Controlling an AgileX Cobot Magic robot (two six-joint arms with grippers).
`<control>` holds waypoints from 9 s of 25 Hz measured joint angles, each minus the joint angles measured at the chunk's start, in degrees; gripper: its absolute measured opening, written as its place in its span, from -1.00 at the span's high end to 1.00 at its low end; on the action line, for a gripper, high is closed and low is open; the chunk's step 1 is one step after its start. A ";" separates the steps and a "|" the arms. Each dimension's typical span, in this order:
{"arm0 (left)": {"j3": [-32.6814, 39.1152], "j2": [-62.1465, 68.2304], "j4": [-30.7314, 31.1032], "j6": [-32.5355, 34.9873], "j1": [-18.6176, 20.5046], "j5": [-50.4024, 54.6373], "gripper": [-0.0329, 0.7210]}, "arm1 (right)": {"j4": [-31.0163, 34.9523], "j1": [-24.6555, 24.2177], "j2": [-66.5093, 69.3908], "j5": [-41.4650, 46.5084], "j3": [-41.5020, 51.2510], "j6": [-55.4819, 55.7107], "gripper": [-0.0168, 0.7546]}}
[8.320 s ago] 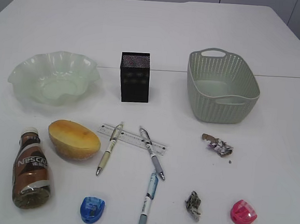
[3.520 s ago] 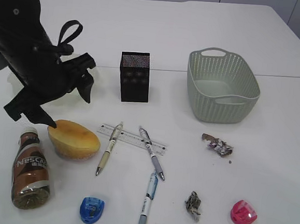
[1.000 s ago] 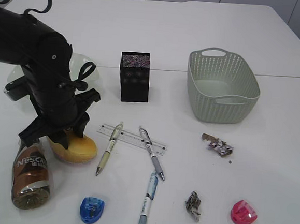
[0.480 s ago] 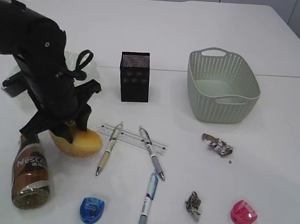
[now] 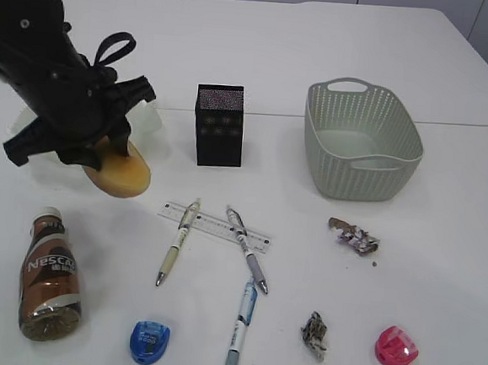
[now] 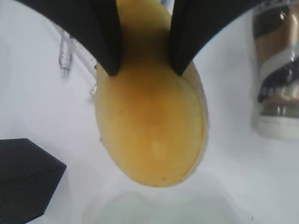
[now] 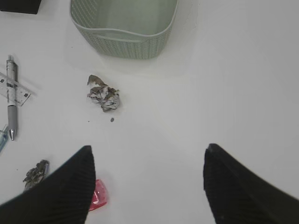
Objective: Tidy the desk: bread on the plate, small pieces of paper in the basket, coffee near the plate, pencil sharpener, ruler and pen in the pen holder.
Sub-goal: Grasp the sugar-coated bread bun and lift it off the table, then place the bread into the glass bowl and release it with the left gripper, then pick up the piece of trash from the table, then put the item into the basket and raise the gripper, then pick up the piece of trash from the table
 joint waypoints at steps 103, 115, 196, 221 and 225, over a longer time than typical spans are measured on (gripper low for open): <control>12.87 -24.60 -9.07 64.22 9.55 21.11 -0.16 | 4.52 11.34 34.05 2.93 -14.07 0.54 -0.20; 13.00 -24.73 -7.76 64.22 9.55 19.40 -0.16 | -4.55 13.76 48.09 -1.27 -21.04 5.96 -0.20; 13.00 -24.41 -12.06 64.22 9.55 13.95 -0.14 | -5.91 15.03 48.96 20.31 -43.36 15.12 -0.36; 13.00 -24.41 -11.95 64.22 9.55 13.40 -0.13 | 1.20 29.27 38.51 7.83 -12.54 20.56 -0.34; 13.00 -24.41 -11.86 64.22 9.55 12.71 -0.13 | 1.45 29.27 40.61 6.67 -12.54 20.96 -0.34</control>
